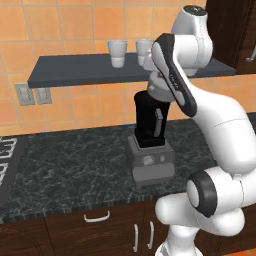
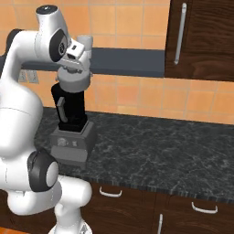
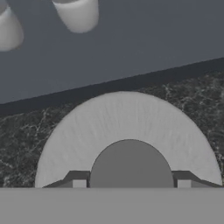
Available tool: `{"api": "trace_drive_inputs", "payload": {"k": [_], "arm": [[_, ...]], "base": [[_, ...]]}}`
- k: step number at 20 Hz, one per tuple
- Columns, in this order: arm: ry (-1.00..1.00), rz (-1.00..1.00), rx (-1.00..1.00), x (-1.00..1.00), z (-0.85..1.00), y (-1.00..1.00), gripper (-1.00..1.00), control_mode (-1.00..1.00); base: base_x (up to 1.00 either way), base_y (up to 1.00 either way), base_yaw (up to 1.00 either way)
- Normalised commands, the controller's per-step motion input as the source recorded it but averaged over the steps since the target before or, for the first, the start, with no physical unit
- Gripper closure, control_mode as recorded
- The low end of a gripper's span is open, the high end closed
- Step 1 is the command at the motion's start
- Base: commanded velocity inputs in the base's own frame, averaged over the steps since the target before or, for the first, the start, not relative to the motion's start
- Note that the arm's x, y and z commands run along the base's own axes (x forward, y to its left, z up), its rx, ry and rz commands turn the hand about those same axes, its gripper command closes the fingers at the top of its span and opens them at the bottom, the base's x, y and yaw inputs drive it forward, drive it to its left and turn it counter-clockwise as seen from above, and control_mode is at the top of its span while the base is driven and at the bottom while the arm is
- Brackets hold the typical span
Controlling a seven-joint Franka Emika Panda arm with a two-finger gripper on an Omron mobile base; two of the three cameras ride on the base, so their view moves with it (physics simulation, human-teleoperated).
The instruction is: Close the lid blender by securely placing the lid on top.
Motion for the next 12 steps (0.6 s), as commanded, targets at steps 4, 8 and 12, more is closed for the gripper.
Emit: {"api": "trace_drive_inputs", "payload": {"k": [4,8,12], "arm": [[0.0,0.04,-0.03,0.05,0.0,0.39,1.0,-1.0],[0.01,0.0,-0.07,0.43,0.0,0.37,1.0,-1.0],[0.09,0.0,-0.07,0.28,0.04,0.2,1.0,-1.0]], "base": [[0.0,0.0,0.0],[0.0,0.0,0.0],[0.0,0.0,0.0]]}}
